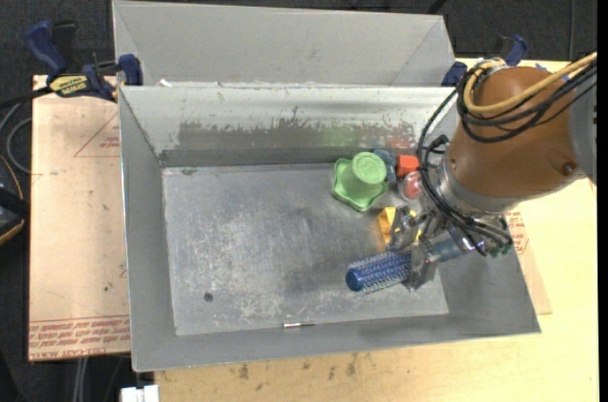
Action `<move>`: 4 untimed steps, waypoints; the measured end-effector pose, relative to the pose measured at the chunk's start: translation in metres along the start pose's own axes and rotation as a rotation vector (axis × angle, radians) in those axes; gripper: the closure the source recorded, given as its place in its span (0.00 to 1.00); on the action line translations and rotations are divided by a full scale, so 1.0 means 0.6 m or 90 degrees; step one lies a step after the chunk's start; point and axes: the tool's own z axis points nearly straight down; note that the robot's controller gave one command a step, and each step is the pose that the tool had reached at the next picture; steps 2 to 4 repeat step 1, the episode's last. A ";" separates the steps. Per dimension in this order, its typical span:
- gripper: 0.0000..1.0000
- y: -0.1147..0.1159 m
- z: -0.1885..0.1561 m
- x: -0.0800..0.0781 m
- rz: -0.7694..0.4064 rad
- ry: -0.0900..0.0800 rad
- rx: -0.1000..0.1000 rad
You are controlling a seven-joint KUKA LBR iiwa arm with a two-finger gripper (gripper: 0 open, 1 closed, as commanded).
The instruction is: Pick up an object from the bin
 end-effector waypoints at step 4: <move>1.00 0.006 -0.094 -0.005 -0.028 -0.001 0.000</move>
Offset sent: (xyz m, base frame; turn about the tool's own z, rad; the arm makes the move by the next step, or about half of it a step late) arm -0.0006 0.0036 0.0542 -0.0467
